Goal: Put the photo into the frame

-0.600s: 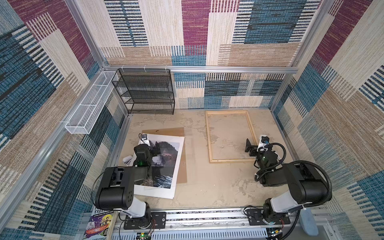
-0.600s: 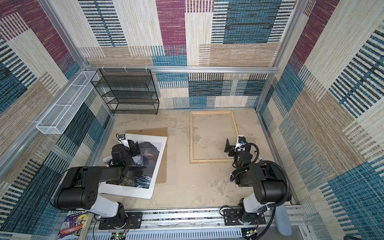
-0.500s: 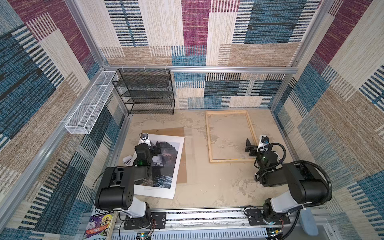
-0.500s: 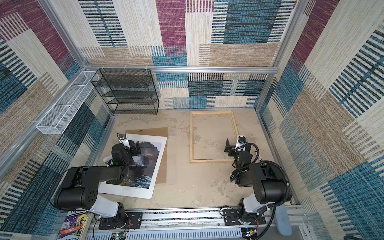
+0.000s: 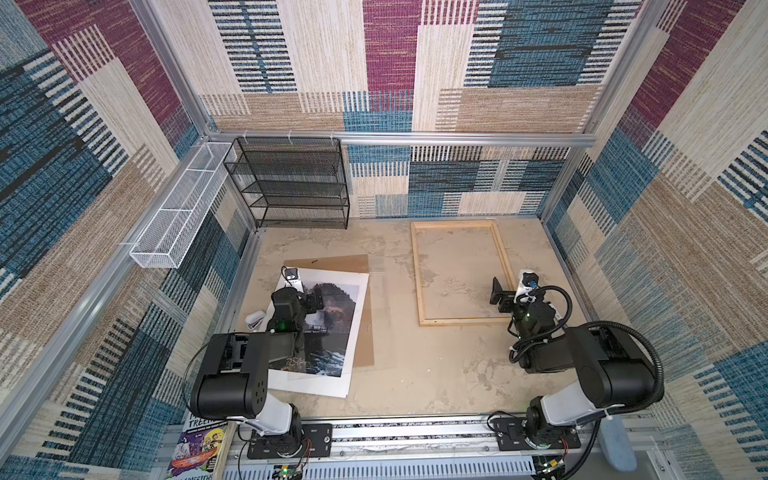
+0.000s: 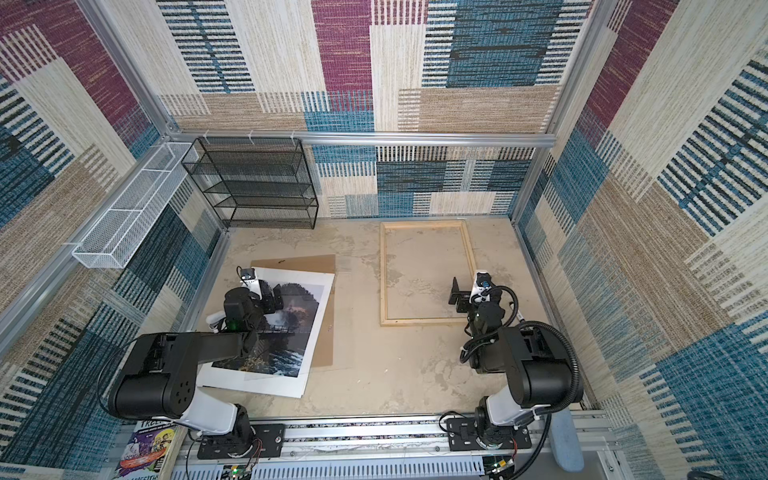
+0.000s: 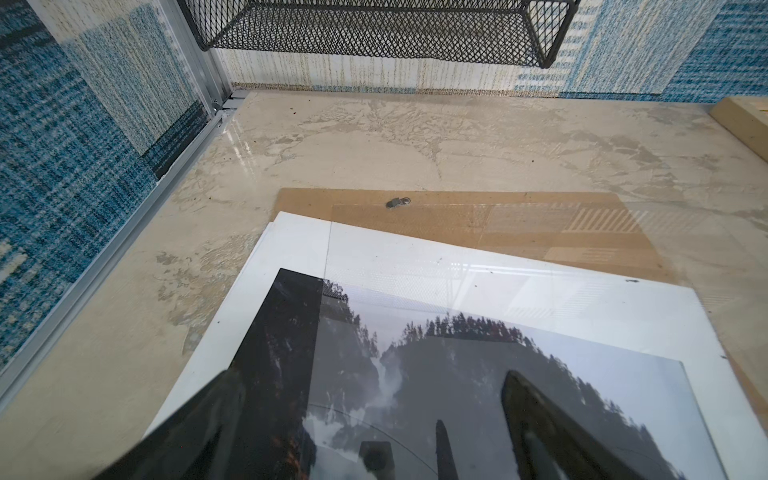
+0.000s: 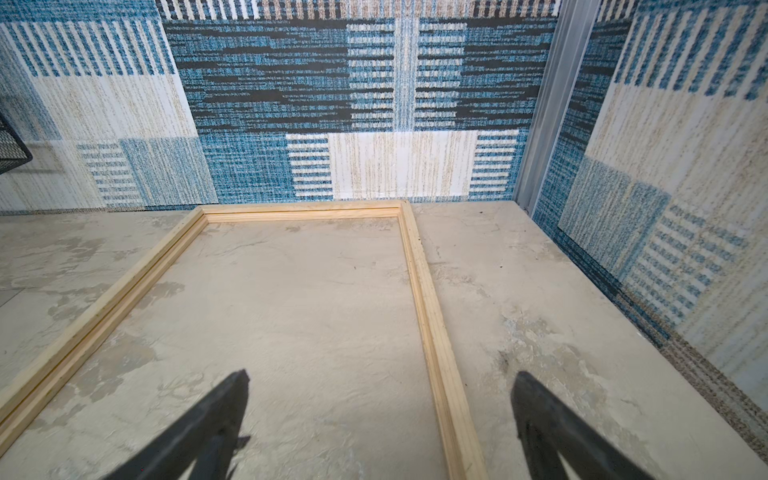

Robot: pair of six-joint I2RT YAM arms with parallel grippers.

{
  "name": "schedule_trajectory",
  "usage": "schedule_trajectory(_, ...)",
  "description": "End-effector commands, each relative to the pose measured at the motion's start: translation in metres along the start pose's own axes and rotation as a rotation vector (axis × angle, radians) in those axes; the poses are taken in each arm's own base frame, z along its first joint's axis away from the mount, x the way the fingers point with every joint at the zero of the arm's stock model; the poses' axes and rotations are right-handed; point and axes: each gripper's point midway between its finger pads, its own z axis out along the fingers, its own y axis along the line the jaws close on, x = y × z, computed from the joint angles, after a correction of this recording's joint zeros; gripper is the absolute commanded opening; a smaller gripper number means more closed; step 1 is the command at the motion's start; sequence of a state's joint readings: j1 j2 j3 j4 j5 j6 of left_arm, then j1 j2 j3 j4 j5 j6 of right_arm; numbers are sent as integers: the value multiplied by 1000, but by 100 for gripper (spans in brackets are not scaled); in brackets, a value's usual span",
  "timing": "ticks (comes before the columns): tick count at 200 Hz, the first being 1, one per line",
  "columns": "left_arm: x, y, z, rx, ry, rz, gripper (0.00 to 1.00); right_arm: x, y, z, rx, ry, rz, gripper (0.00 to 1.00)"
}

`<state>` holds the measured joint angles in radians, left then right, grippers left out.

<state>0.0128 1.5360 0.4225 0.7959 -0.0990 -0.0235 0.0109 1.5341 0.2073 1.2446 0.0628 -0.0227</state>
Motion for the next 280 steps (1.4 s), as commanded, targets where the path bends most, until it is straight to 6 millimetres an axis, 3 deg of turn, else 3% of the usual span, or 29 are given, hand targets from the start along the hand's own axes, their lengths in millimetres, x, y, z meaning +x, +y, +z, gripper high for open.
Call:
schedule_trajectory(1, -5, -2, 1, 10, -15, 16, 100, -12, -1, 0, 8, -47, 9, 100)
schedule_trajectory(179, -5, -2, 1, 12, -16, 17, 100, -12, -1, 0, 7, -48, 9, 100)
schedule_trajectory(204, -21, -18, -2, 103, 10, 54, 100, -11, -3, 0, 6, -43, 15, 100)
schedule_trajectory(227, -28, -9, -9, 52, 85, 19, 100, -12, -3, 0, 7, -47, 15, 100)
schedule_trajectory(280, -75, -22, -57, 139, 49, -251, 100, -17, -8, 2, 47, -47, 25, 100)
